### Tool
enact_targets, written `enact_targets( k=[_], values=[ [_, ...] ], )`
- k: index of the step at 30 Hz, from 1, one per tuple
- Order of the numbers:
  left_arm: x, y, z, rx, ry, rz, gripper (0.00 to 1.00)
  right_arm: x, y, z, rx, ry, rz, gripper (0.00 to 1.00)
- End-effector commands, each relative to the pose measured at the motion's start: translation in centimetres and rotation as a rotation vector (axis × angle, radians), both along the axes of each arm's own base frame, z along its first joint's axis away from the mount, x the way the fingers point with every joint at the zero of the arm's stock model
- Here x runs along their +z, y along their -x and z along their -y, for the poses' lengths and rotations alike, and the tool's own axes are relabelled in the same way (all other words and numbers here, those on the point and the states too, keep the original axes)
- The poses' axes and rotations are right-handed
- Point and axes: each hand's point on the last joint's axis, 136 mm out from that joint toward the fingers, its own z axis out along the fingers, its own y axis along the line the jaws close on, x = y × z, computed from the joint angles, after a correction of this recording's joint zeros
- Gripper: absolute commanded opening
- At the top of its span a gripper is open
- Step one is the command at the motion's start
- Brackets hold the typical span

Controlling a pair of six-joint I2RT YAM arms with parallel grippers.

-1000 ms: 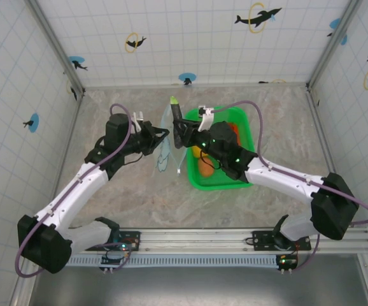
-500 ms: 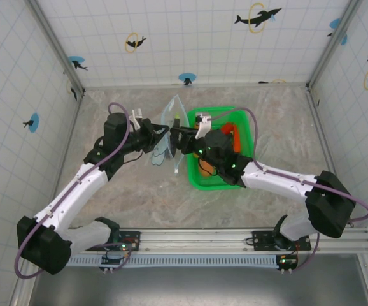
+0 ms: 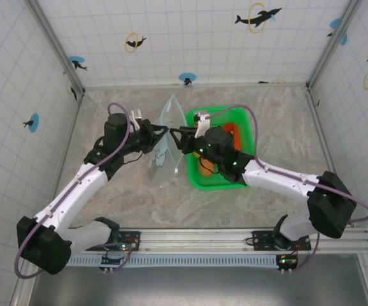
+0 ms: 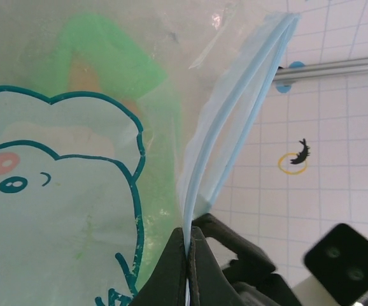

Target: Place the food in the zip-top bag and seal the zipper

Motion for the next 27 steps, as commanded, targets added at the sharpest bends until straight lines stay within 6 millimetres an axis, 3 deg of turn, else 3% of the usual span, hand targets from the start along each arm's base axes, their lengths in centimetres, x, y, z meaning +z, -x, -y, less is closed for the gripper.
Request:
enact_targets(
  k=[1,5,8,13,17,21,27],
  values=[
    [-1.3,0.2,-1.2,0.015,-0.098,0.015,0.0,5.5,1.3,1.7,0.025,-0.047,0.139,0.48],
    [-2.1,0.3,-1.6,0.023,-0.127,0.008,0.0,5.5,0.8,5.1,-0.04,-0.024,0.132,0.47],
    [-2.2,0.3,-1.9,0.038,-0.136,0.014,0.0,3.1,-0.7,8.6,-0.145,0.017,0.046,0.46],
    [-1.6,0.3,-2.2,0.04,-0.162,0.038,0.0,-4.7,-3.0,14.7,-0.311,0.179,-0.202,0.44],
    [-1.5,0.2,-2.2,0.032,-0.176,0.048,0.0,-9.7,-3.9,18.2,-0.408,0.347,-0.357,0.43],
    [-1.8,0.3,-2.2,0.022,-0.19,0.052,0.0,-13.7,-4.2,19.2,-0.452,0.445,-0.506,0.42],
    [-2.4,0.5,-2.2,0.003,-0.215,0.053,0.0,-17.2,-5.0,18.5,-0.479,0.474,-0.647,0.43]
  ],
)
